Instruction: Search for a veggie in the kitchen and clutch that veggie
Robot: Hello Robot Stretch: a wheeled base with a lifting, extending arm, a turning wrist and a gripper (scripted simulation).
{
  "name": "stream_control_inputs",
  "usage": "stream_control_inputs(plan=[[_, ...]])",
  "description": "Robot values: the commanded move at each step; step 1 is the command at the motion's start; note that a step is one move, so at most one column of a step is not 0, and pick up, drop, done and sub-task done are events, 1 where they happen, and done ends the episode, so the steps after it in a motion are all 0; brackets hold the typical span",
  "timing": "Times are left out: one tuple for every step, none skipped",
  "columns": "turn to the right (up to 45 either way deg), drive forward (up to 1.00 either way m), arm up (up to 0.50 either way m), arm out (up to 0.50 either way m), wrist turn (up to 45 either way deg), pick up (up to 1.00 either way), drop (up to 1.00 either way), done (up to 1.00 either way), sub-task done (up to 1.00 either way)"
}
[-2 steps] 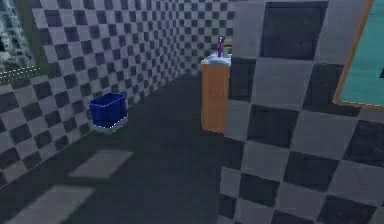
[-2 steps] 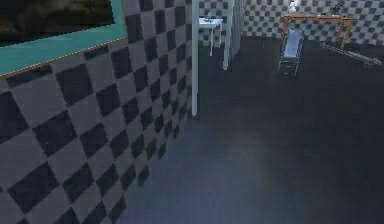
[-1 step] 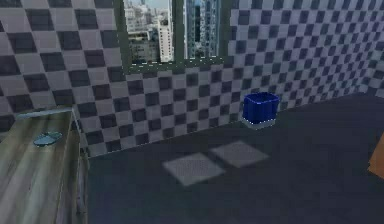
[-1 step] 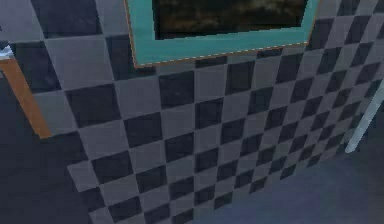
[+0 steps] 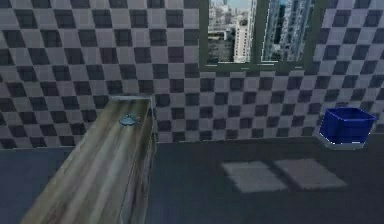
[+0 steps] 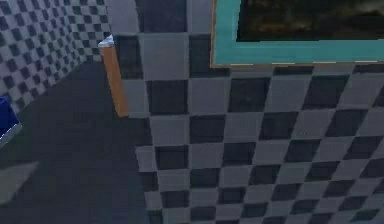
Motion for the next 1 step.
stream_control_inputs(plan=[[0.0,0.15,0.00,0.00,0.0,0.00,0.00,0.00,0.00]])
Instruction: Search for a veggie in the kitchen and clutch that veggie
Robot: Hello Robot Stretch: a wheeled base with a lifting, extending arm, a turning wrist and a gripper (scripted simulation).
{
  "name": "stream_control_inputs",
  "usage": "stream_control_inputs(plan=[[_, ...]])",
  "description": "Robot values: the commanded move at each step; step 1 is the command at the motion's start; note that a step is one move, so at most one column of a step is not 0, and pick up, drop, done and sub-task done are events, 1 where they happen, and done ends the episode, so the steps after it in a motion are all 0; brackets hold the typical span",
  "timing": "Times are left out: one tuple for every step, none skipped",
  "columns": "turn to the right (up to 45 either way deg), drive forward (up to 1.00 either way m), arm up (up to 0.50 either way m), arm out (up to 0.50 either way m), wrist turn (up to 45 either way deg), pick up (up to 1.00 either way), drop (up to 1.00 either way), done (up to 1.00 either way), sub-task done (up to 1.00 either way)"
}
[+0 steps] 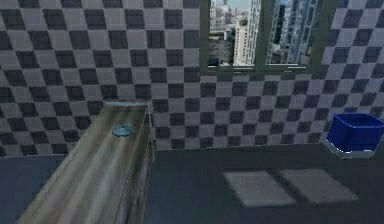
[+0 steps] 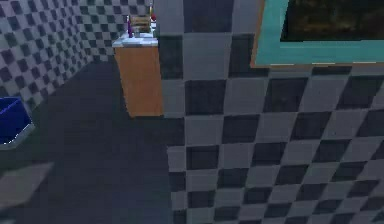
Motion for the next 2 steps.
stream_control_inputs(plan=[[45.0,0.00,0.00,0.00,0.0,0.00,0.00,0.00,0.00],[6.0,0.00,0.00,0.00,0.0,0.00,0.00,0.00,0.00]])
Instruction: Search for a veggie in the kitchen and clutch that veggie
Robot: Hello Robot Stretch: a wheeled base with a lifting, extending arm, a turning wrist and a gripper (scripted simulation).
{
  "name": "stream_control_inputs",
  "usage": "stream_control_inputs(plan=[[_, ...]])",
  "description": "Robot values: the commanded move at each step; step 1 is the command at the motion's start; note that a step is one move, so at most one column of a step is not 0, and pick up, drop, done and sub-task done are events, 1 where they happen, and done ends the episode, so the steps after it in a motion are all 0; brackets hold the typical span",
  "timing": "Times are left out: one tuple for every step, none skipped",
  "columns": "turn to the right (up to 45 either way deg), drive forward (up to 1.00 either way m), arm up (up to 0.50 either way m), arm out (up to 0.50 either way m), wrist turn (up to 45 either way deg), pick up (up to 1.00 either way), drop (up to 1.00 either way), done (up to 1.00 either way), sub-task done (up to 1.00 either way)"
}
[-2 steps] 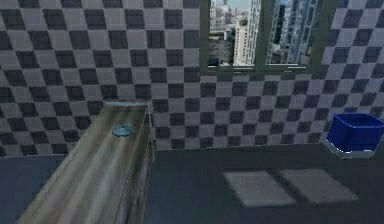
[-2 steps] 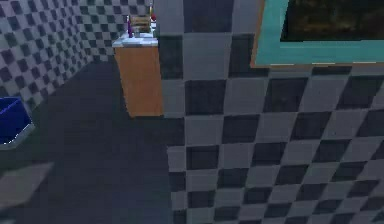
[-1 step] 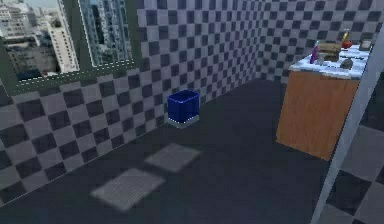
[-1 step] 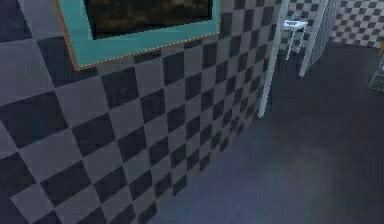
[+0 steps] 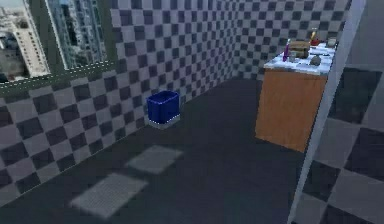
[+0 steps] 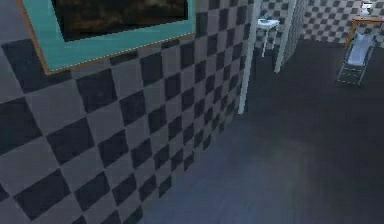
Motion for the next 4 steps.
stream_control_inputs(plan=[[0.0,0.70,0.00,0.00,0.0,0.00,0.00,0.00,0.00],[9.0,0.00,0.00,0.00,0.0,0.00,0.00,0.00,0.00],[0.0,1.00,0.00,0.00,0.0,0.00,0.00,0.00,0.00],[0.0,0.60,0.00,0.00,0.0,0.00,0.00,0.00,0.00]])
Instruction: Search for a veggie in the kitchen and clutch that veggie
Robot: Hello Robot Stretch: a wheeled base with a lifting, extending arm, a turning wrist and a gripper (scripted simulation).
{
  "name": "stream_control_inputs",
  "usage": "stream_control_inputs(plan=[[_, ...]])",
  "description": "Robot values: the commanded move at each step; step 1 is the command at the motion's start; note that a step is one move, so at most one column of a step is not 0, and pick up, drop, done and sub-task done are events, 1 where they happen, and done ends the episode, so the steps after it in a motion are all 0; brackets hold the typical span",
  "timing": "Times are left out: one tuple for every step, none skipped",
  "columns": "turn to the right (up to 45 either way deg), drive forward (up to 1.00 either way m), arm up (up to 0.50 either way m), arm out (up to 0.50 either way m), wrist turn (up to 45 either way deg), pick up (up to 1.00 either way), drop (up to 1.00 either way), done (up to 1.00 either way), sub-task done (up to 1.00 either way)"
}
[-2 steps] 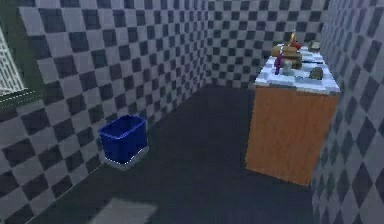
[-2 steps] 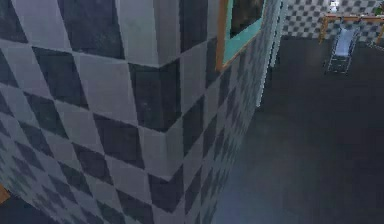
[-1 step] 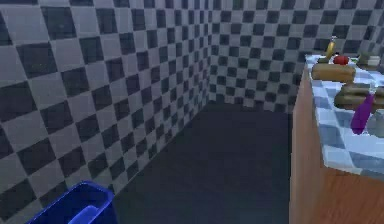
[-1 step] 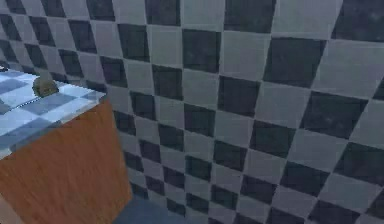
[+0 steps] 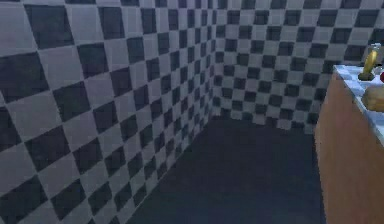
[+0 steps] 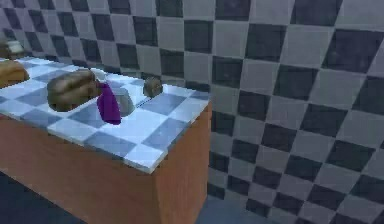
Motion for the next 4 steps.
stream_control_inputs(plan=[[24.0,0.00,0.00,0.00,0.0,0.00,0.00,0.00,0.00],[0.0,0.05,0.00,0.00,0.0,0.00,0.00,0.00,0.00],[0.0,1.00,0.00,0.00,0.0,0.00,0.00,0.00,0.00],[6.0,0.00,0.00,0.00,0.0,0.00,0.00,0.00,0.00]])
